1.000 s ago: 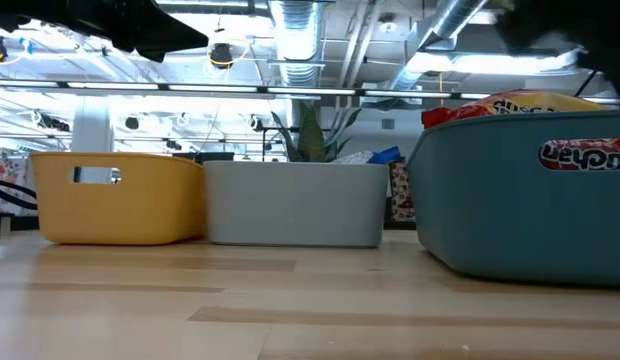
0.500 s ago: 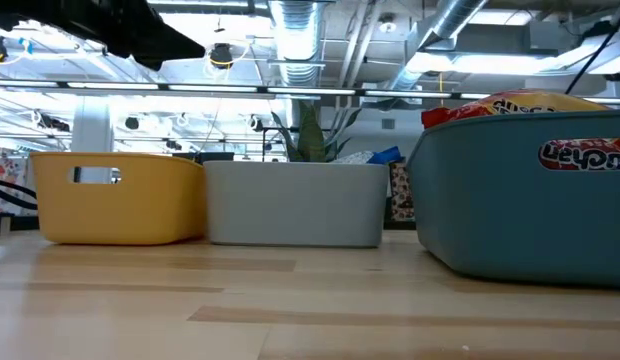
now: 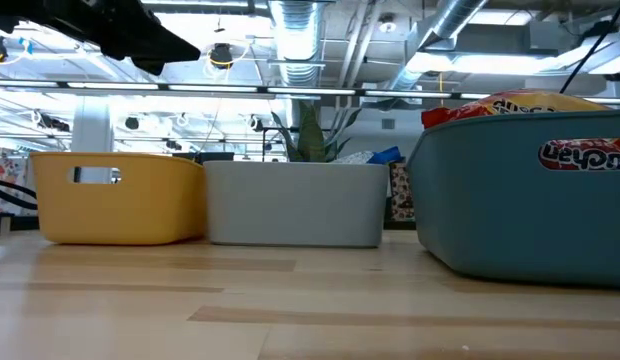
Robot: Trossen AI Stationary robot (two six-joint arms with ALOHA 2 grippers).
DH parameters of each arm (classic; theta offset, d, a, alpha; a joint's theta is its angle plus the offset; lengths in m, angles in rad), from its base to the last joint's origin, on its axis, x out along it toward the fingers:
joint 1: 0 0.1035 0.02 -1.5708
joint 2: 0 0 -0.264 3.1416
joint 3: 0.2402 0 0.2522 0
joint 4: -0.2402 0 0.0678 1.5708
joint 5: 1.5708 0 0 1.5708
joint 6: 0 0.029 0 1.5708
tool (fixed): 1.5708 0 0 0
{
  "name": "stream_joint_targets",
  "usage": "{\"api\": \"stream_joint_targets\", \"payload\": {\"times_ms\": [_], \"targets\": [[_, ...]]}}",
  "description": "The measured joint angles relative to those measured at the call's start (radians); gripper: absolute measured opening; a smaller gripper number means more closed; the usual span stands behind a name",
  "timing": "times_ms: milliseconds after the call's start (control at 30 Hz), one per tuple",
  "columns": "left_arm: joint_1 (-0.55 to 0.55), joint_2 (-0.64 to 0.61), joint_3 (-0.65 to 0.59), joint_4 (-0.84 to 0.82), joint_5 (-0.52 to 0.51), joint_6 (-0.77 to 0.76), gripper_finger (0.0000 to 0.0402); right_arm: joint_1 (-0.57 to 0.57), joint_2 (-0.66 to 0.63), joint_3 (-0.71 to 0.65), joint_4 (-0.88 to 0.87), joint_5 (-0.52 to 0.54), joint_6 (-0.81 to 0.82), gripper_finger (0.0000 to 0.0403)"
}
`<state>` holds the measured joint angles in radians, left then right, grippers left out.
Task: Sort Maruchan noodles
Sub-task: Put the blue noodle pack into the gray bin
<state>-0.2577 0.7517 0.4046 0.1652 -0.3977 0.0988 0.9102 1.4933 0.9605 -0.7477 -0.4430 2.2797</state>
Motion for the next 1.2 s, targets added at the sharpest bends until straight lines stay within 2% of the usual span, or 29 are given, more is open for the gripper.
{"api": "stream_joint_targets", "payload": {"times_ms": [267, 533, 700, 833, 1033, 1200], "targets": [[0.000, 0.000, 0.000, -0.053, 0.000, -0.033, 0.0000, 0.009, 0.000, -0.114, 0.177, 0.000, 0.088, 0.0254], [0.000, 0.000, 0.000, -0.043, -0.004, -0.025, 0.0000, 0.013, 0.000, -0.154, 0.143, 0.001, 0.102, 0.0254], [0.000, 0.000, 0.000, -0.040, -0.005, -0.025, 0.0000, 0.015, 0.001, -0.183, 0.157, 0.058, 0.113, 0.0254], [0.000, 0.000, 0.000, -0.041, -0.005, -0.025, 0.0000, 0.015, 0.005, -0.186, 0.158, 0.063, 0.113, 0.0254], [0.000, 0.000, 0.000, -0.043, -0.005, -0.025, 0.0000, 0.012, 0.105, -0.181, 0.229, -0.012, 0.068, 0.0254], [0.000, 0.000, 0.000, -0.044, -0.005, -0.025, 0.0000, 0.006, 0.160, -0.149, 0.199, -0.042, 0.010, 0.0252]]}}
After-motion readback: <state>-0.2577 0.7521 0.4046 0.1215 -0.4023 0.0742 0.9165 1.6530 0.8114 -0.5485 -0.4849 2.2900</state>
